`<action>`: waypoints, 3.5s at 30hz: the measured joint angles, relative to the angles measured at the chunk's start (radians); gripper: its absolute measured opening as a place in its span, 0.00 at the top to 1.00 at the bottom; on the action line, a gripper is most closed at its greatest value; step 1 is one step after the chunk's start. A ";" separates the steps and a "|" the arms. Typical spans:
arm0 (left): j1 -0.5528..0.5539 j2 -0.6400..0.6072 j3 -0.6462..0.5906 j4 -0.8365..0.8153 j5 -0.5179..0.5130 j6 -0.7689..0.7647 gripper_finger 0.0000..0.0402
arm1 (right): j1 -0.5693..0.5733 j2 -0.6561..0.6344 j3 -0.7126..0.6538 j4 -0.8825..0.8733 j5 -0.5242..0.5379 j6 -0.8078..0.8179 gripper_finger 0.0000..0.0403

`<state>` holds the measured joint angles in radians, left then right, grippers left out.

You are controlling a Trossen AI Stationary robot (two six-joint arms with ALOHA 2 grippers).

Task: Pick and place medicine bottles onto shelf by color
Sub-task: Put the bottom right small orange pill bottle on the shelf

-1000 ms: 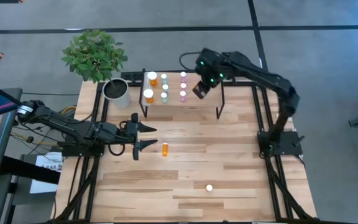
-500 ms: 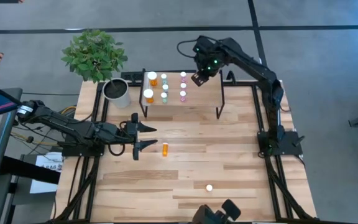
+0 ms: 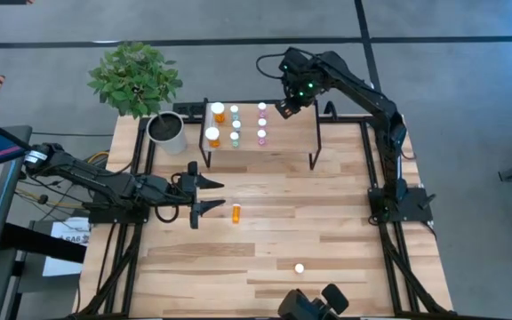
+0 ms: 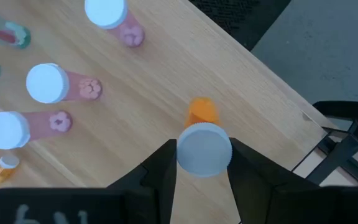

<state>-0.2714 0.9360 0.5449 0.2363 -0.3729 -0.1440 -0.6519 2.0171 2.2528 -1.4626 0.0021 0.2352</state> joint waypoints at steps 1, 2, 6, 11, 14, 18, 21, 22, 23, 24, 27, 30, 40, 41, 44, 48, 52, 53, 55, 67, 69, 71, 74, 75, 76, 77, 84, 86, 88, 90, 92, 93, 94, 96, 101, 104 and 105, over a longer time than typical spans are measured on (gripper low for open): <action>0.000 0.000 0.000 0.000 0.000 0.000 0.47 | 0.002 0.000 0.000 -0.003 0.000 0.000 0.63; 0.000 0.000 0.000 0.000 0.000 0.000 0.47 | 0.003 0.000 0.000 -0.006 0.000 0.000 0.63; 0.000 0.000 0.000 0.000 0.000 0.000 0.47 | 0.001 0.000 0.000 -0.038 -0.002 -0.005 0.63; 0.000 0.000 0.000 0.000 0.000 -0.001 0.47 | 0.010 0.000 0.000 -0.010 -0.003 -0.031 0.62; 0.000 0.000 0.000 0.000 0.000 -0.001 0.47 | 0.010 0.000 0.000 -0.023 -0.005 -0.027 0.62; 0.000 0.000 0.000 0.000 0.000 -0.001 0.47 | 0.009 0.000 -0.011 -0.005 -0.005 -0.041 0.62; 0.000 0.000 0.000 0.000 0.000 -0.002 0.47 | 0.009 0.001 -0.022 -0.005 -0.005 -0.034 0.62; 0.000 0.000 0.000 0.001 0.000 -0.002 0.47 | 0.009 0.001 -0.028 -0.005 -0.006 -0.034 0.62; 0.000 0.000 0.000 0.001 0.000 -0.002 0.47 | 0.009 0.000 -0.037 -0.005 -0.008 -0.034 0.62; 0.000 0.000 0.000 0.001 0.000 -0.003 0.47 | 0.009 0.000 -0.047 -0.005 -0.008 -0.034 0.62; 0.000 0.000 0.000 0.001 0.000 -0.003 0.47 | 0.009 0.001 -0.072 0.001 -0.008 -0.035 0.62; 0.000 0.000 0.000 0.001 0.000 -0.003 0.47 | 0.009 0.001 -0.072 0.007 -0.008 -0.034 0.62; 0.000 0.000 0.000 0.001 0.000 -0.003 0.47 | 0.012 0.001 -0.072 0.043 -0.014 -0.034 0.62; 0.000 0.000 0.000 0.001 0.000 -0.003 0.47 | 0.014 0.001 -0.072 0.053 -0.015 -0.034 0.62; 0.000 0.000 0.000 0.001 0.000 -0.003 0.47 | 0.017 0.001 -0.072 0.065 -0.015 -0.034 0.62; 0.000 0.000 0.000 0.001 0.000 -0.003 0.47 | 0.018 0.001 -0.072 0.061 -0.015 -0.034 0.62; 0.000 0.000 0.000 0.001 0.000 -0.003 0.47 | 0.017 0.001 -0.072 0.057 -0.015 -0.034 0.62; 0.000 0.000 0.000 0.001 0.000 -0.003 0.47 | 0.017 0.001 -0.072 0.052 -0.015 -0.034 0.62; 0.000 0.000 0.000 0.001 0.000 -0.003 0.47 | 0.017 0.001 -0.072 0.047 -0.015 -0.034 0.62; 0.000 0.000 0.000 0.002 0.000 -0.009 0.47 | 0.017 0.001 -0.072 0.026 -0.021 -0.023 0.62; 0.000 0.000 0.000 0.002 0.000 -0.009 0.47 | 0.018 0.001 -0.072 0.027 -0.021 -0.023 0.62; 0.000 0.000 0.000 0.002 0.000 -0.009 0.47 | 0.018 0.001 -0.072 0.026 -0.022 -0.018 0.62; 0.000 0.000 0.000 0.002 0.000 -0.010 0.47 | 0.018 0.001 -0.072 0.022 -0.022 -0.018 0.62; 0.000 0.000 0.000 0.002 0.000 -0.010 0.47 | 0.018 0.001 -0.072 0.022 -0.022 -0.018 0.62; 0.000 0.000 0.000 0.002 0.000 -0.010 0.47 | 0.018 0.001 -0.072 0.023 -0.022 -0.018 0.62; 0.000 0.000 0.000 0.002 0.000 -0.010 0.47 | 0.022 0.003 -0.072 0.024 -0.022 -0.018 0.62; 0.000 0.000 0.000 0.001 0.000 -0.010 0.47 | 0.041 0.049 -0.071 0.024 -0.022 -0.026 0.62; 0.000 0.000 0.000 0.001 0.002 -0.010 0.47 | 0.036 0.065 -0.071 0.027 -0.022 -0.031 0.62; 0.000 0.000 0.000 -0.002 0.002 -0.010 0.47 | 0.034 0.078 -0.074 0.024 -0.013 -0.031 0.62; 0.000 0.000 0.000 -0.002 0.002 -0.010 0.47 | 0.030 0.082 -0.074 0.032 -0.011 -0.032 0.62; 0.000 0.000 0.000 -0.002 0.002 -0.010 0.47 | 0.024 0.079 -0.074 0.031 -0.005 -0.034 0.62; 0.000 0.000 0.000 -0.001 0.002 -0.010 0.47 | 0.021 0.079 -0.074 0.030 -0.003 -0.034 0.62; 0.000 0.000 0.000 -0.002 0.002 -0.009 0.47 | 0.019 0.079 -0.074 0.035 -0.003 -0.034 0.62; 0.000 0.000 0.000 -0.002 0.002 -0.009 0.47 | 0.014 0.079 -0.074 0.046 0.001 -0.034 0.62; 0.000 0.000 0.000 -0.002 0.002 -0.009 0.47 | 0.012 0.079 -0.074 0.079 0.012 -0.035 0.62; 0.000 0.000 0.000 -0.002 0.002 -0.009 0.47 | 0.013 0.079 -0.073 0.101 0.029 -0.037 0.62; 0.000 0.000 0.000 -0.002 0.002 -0.009 0.47 | 0.012 0.079 -0.073 0.108 0.031 -0.037 0.62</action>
<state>-0.2714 0.9363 0.5449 0.2344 -0.3714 -0.1532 -0.6395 2.0964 2.1796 -1.3545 0.0329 0.1978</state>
